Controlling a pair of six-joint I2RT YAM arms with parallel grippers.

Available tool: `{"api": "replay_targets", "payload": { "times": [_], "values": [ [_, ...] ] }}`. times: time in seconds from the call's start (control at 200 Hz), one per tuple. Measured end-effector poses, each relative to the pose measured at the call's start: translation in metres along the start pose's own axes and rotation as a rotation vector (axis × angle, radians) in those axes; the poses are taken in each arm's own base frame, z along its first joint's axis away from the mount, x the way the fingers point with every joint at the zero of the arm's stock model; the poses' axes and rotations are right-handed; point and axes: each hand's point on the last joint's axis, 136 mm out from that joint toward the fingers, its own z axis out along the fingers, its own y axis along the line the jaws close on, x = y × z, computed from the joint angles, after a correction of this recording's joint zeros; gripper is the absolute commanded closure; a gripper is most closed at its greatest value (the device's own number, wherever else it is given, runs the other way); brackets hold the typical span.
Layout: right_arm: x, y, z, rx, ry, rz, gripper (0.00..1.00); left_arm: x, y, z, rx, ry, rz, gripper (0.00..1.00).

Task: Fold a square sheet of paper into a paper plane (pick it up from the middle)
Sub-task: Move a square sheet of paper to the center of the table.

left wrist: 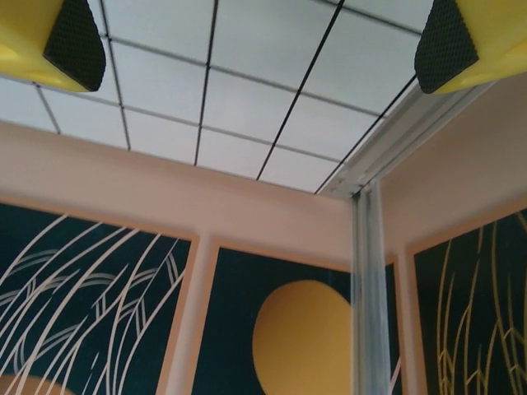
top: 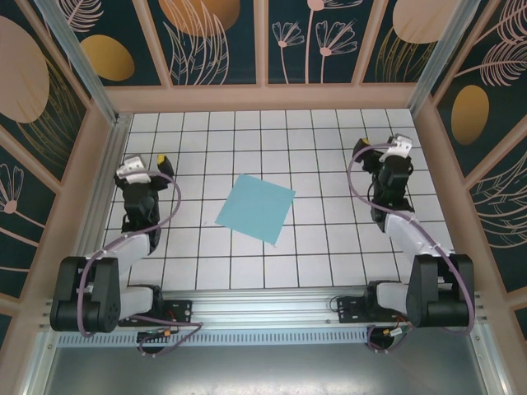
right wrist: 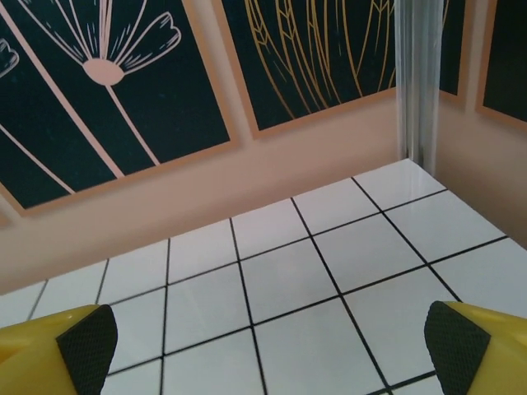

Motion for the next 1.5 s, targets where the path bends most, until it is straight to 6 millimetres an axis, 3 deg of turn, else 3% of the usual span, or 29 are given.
{"api": "replay_targets", "payload": {
  "times": [0.085, 0.18, 0.31, 0.39, 0.49, 0.57, 0.666, 0.861, 1.131, 1.371, 1.501],
  "values": [
    [-0.001, 0.020, 0.003, -0.026, 0.089, 0.070, 0.01, -0.012, -0.016, 0.012, 0.047, 0.061, -0.056, 0.02],
    [0.020, 0.047, 0.002, -0.094, 0.244, 0.154, 0.01, -0.008, -0.035, 0.018, 0.115, 0.179, -0.118, 0.02],
    [0.087, 0.102, -0.015, -0.219, 0.545, 0.232, 0.02, 0.020, -0.061, 0.017, 0.230, 0.377, -0.207, 0.01],
    [0.142, 0.143, -0.042, -0.291, 0.762, 0.235, 0.06, 0.048, -0.075, 0.009, 0.293, 0.506, -0.264, 0.02],
    [0.197, 0.181, -0.081, -0.350, 0.980, 0.217, 0.12, 0.078, -0.092, -0.006, 0.342, 0.644, -0.312, 0.01],
    [0.225, 0.200, -0.106, -0.372, 1.106, 0.203, 0.18, 0.097, -0.112, -0.020, 0.387, 0.733, -0.323, 0.05],
    [0.247, 0.214, -0.122, -0.383, 1.199, 0.196, 0.25, 0.118, -0.131, -0.035, 0.422, 0.827, -0.328, 0.08],
    [0.277, 0.219, -0.132, -0.359, 1.312, 0.186, 0.28, 0.150, -0.141, -0.048, 0.419, 0.944, -0.344, 0.15],
    [0.298, 0.206, -0.133, -0.313, 1.396, 0.108, 0.29, 0.159, -0.158, -0.055, 0.452, 1.004, -0.369, 0.21],
    [0.291, 0.178, -0.109, -0.254, 1.340, -0.132, 0.28, 0.163, -0.162, -0.063, 0.453, 1.044, -0.391, 0.22],
    [0.286, 0.175, -0.095, -0.252, 1.297, -0.223, 0.29, 0.165, -0.169, -0.069, 0.464, 1.064, -0.403, 0.26]
  ]
}}
